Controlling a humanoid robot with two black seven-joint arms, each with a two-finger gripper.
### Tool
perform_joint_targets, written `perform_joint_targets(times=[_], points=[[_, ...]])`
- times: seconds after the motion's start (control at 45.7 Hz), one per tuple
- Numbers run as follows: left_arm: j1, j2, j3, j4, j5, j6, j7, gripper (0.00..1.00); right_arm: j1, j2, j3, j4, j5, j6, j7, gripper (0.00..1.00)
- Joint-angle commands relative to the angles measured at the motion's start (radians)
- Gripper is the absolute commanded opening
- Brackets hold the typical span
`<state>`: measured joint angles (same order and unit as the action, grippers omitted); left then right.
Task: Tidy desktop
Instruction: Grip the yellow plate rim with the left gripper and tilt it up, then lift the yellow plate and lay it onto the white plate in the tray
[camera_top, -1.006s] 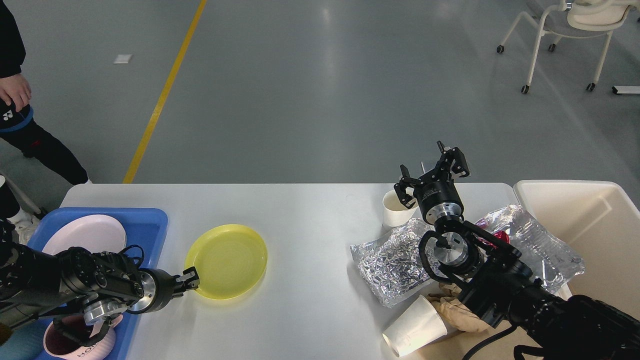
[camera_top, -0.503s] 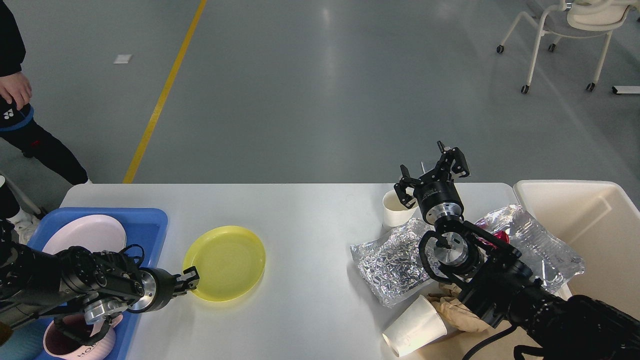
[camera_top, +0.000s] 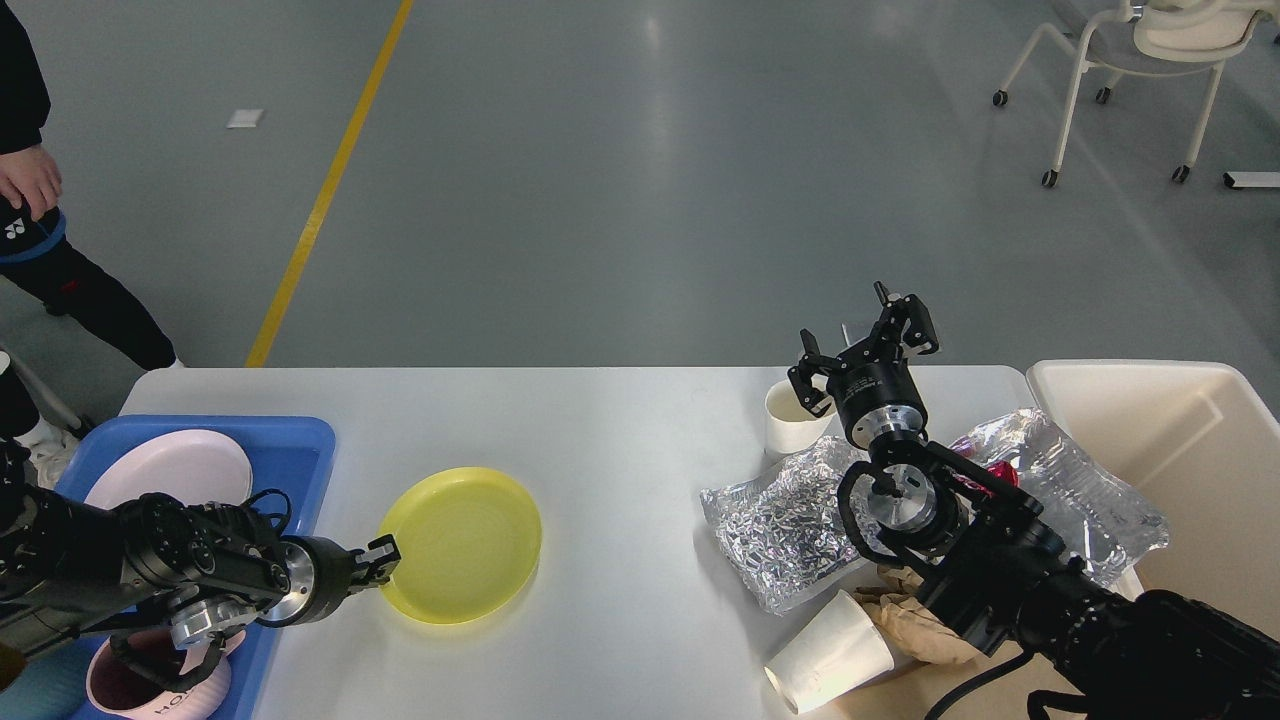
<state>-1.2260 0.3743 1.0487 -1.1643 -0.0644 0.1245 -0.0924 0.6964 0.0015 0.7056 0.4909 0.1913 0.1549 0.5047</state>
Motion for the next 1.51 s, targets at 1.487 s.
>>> perform_joint_targets(times=[1.487], points=[[-1.36, 0.207, 0.543, -0.267, 0.044, -1.084, -0.003, 0.0, 0.0, 0.0, 0.0, 0.0, 0.0, 0.0, 0.0, 1.0]])
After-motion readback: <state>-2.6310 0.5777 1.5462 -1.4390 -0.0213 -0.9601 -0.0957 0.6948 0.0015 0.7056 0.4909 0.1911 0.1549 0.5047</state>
